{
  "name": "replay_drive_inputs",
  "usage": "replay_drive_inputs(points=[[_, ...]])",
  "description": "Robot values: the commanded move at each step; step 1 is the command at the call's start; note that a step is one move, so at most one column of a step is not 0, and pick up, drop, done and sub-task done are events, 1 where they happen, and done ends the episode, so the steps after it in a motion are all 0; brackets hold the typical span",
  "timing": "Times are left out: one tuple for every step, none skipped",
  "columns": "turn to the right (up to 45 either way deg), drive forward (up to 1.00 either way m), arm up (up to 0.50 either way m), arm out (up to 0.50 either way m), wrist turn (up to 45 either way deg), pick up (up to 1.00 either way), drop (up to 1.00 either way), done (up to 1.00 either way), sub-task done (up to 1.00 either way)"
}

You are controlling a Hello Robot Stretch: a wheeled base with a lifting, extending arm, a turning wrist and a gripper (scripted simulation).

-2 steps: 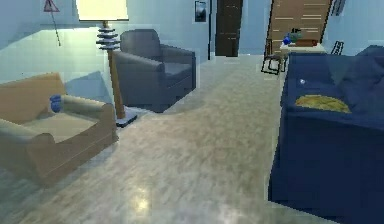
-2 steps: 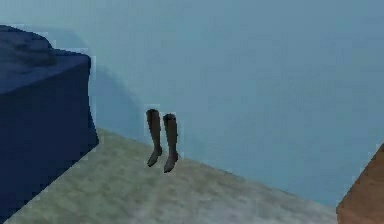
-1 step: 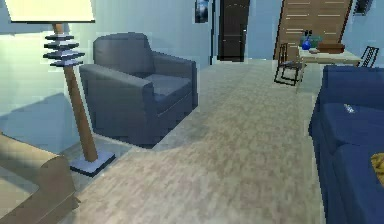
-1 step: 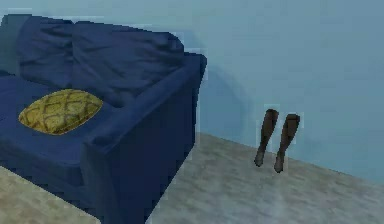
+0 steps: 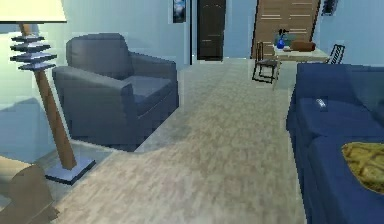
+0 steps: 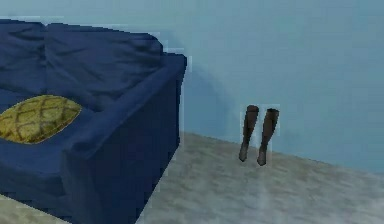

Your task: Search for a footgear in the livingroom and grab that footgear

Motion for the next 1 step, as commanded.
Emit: replay_drive_inputs(points=[[0.0, 0.30, 0.00, 0.00, 0.0, 0.00, 0.00, 0.00, 0.00]])
